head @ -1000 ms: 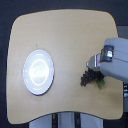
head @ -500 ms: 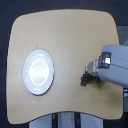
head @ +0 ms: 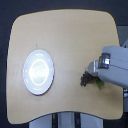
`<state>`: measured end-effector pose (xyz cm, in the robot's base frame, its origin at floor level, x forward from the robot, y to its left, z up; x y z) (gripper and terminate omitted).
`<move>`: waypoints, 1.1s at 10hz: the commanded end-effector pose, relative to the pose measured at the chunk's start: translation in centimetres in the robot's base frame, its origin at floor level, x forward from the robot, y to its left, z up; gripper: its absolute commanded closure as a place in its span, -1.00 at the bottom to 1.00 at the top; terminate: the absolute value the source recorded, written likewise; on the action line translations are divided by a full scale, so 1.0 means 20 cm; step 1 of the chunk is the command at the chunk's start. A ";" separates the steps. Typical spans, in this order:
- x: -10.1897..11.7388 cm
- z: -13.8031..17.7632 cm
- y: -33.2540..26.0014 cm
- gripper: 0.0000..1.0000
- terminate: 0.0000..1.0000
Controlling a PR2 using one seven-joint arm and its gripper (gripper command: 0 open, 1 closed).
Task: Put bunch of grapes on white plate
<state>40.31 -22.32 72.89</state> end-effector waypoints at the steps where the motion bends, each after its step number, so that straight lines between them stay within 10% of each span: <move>1: 0.05 -0.03 -0.03 -1.00 -1.00; 2: 0.04 0.00 0.01 -1.00 -1.00; 3: 0.03 0.01 0.04 1.00 -1.00; 11: 0.07 0.05 0.11 1.00 -1.00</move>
<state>41.44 -21.19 73.46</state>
